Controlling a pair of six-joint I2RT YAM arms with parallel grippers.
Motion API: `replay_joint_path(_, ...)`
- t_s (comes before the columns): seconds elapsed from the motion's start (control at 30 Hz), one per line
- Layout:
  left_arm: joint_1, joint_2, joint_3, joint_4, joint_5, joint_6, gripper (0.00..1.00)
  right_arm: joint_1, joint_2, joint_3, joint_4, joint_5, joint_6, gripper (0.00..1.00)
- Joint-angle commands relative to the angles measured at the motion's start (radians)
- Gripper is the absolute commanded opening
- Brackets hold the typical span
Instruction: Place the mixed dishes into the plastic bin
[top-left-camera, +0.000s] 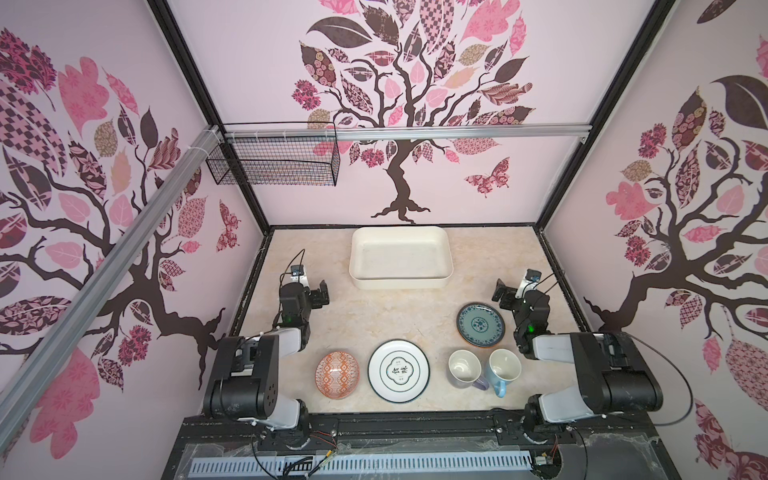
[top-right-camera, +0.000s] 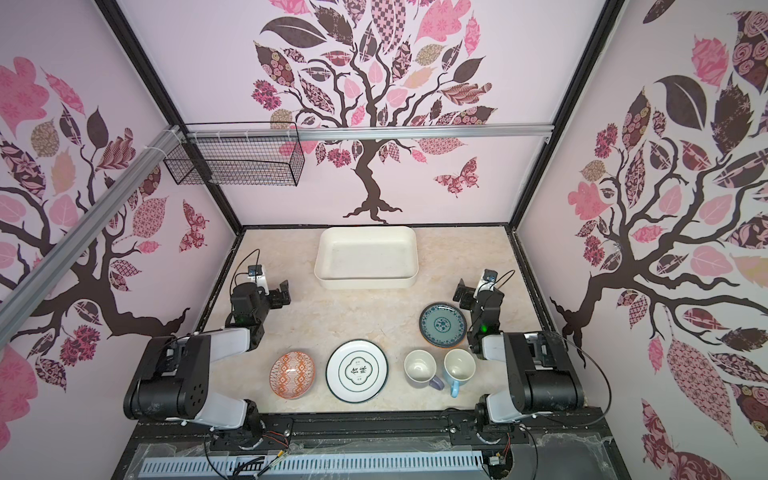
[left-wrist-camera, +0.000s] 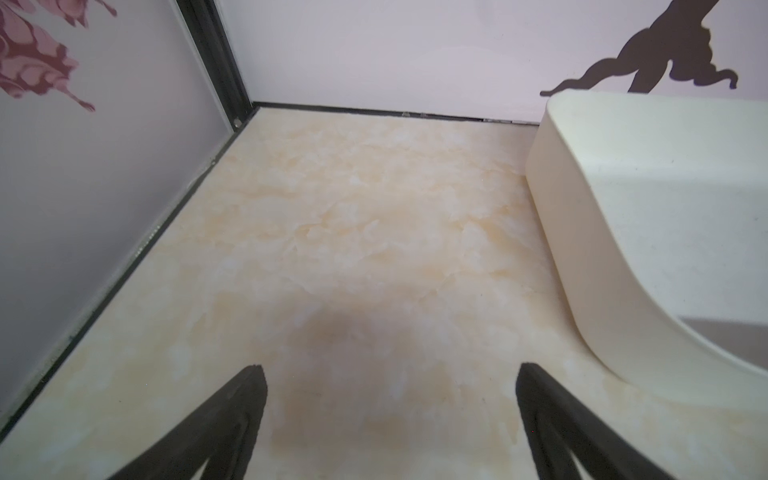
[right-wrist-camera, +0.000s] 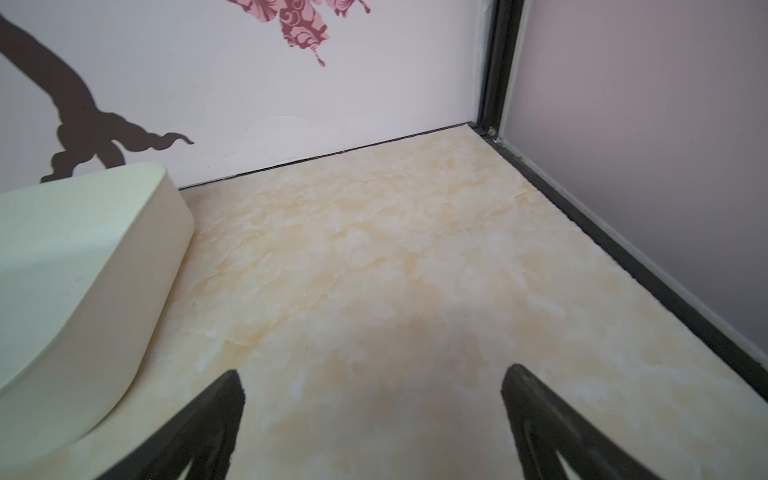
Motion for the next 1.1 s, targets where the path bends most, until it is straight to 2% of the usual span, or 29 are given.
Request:
replay_joint_path(0.0,-0.045,-0.05,0.031,-0.088,-0.081,0.035,0.98,0.016,-0.081,0.123,-0.29,0.106,0.114,1.0)
replay_joint_path(0.07,-0.086,-0.07,0.077,-0.181,-0.15,0.032,0.98,0.097,-0.075,0.206,-0.388,0.251,0.085,1.0)
replay_joint_path(0.13,-0.107,-0.082,0.13,-0.265,-0.161,-0.013,0.98,0.189,-0.023,0.337,-0.514,0.403,0.019,1.0)
replay_joint_path(0.17,-0.114,-0.086,0.155,-0.302,-0.149,-0.044,0.98,0.215,0.016,0.415,-0.599,0.445,0.012,1.0)
replay_joint_path(0.23,-0.124,-0.084,0.209,-0.356,-0.134,-0.106,0.98,0.243,0.082,0.57,-0.789,0.481,0.091,0.99)
replay_joint_path(0.3,-0.142,-0.077,0.284,-0.455,-0.123,-0.151,0.98,0.247,0.152,0.74,-0.998,0.341,0.166,1.0)
replay_joint_path(0.37,-0.148,-0.052,0.387,-0.573,-0.097,-0.207,0.98,0.248,0.197,0.82,-1.059,0.139,0.157,0.99)
replay_joint_path(0.43,-0.148,-0.007,0.517,-0.705,-0.063,-0.255,0.96,0.249,0.223,0.839,-1.057,0.08,0.206,0.97)
replay_joint_path(0.57,-0.151,0.131,0.786,-0.978,0.027,-0.291,0.88,0.25,0.32,0.936,-1.134,-0.048,0.254,0.82)
replay_joint_path(0.63,-0.156,0.192,0.873,-1.054,0.046,-0.287,0.87,0.254,0.372,0.995,-1.186,-0.094,0.259,0.76)
replay_joint_path(0.77,-0.166,0.302,1.008,-1.192,0.053,-0.277,0.87,0.292,0.428,1.034,-1.196,-0.117,0.254,0.73)
replay_joint_path(1.07,-0.206,0.405,1.031,-1.207,0.061,-0.268,0.77,0.305,0.539,1.081,-1.197,-0.153,0.246,0.66)
